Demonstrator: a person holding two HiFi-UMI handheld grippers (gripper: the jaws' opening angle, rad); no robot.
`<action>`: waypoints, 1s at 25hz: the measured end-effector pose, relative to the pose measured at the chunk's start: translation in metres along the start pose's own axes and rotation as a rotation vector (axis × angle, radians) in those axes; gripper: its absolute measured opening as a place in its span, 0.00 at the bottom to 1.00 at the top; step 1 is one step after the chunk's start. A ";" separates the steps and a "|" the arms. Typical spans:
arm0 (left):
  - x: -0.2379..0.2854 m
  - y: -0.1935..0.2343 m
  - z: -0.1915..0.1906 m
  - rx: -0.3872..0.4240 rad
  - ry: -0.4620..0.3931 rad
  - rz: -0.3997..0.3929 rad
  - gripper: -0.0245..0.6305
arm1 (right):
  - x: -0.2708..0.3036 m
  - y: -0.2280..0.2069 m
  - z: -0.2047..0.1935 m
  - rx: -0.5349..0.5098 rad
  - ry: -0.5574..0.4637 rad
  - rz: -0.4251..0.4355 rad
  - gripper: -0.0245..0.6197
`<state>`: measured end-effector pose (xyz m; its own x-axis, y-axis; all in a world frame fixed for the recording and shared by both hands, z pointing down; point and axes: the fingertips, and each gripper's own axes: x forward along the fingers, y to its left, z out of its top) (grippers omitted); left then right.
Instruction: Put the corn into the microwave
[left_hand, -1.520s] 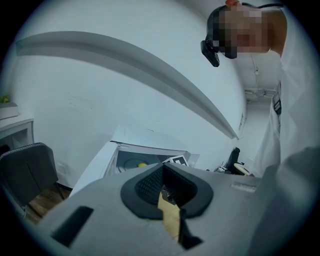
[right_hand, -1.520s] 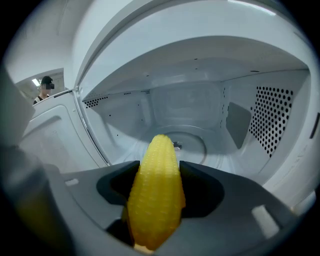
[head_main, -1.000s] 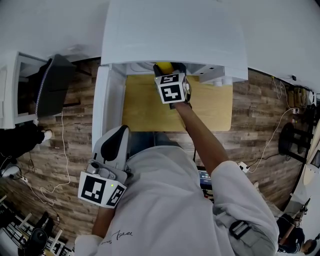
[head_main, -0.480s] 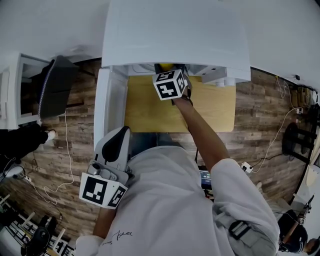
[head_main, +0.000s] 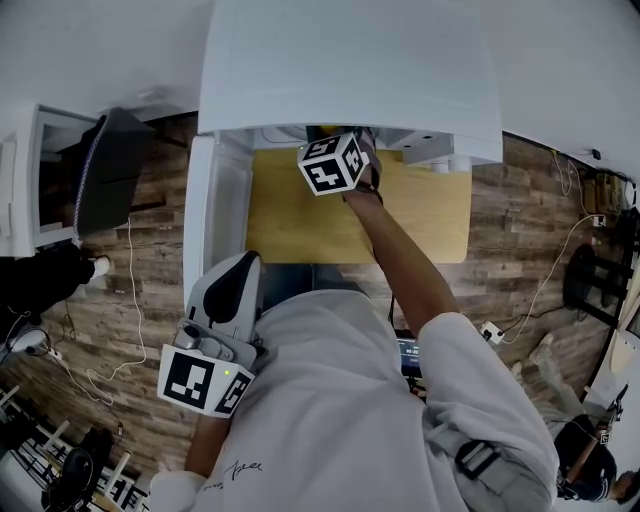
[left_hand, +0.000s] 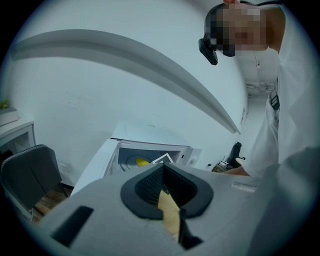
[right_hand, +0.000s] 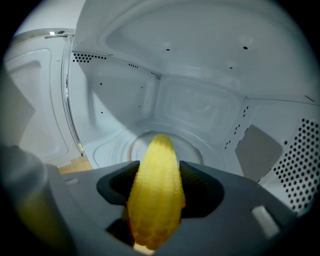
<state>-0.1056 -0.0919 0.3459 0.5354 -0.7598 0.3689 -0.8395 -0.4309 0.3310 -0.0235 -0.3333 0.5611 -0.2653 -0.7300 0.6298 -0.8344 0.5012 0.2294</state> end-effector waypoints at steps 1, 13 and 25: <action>-0.001 0.001 0.000 0.000 0.000 0.005 0.03 | 0.001 0.000 -0.001 -0.003 0.003 0.000 0.44; -0.001 0.002 0.003 0.007 0.001 0.021 0.03 | 0.006 -0.002 0.001 0.023 -0.013 -0.004 0.44; 0.004 -0.002 0.002 0.003 0.002 0.015 0.03 | 0.008 -0.001 0.000 0.038 -0.028 0.023 0.45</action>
<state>-0.1025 -0.0949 0.3447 0.5226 -0.7652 0.3759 -0.8479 -0.4206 0.3226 -0.0250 -0.3401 0.5659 -0.2978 -0.7315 0.6134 -0.8456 0.5003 0.1861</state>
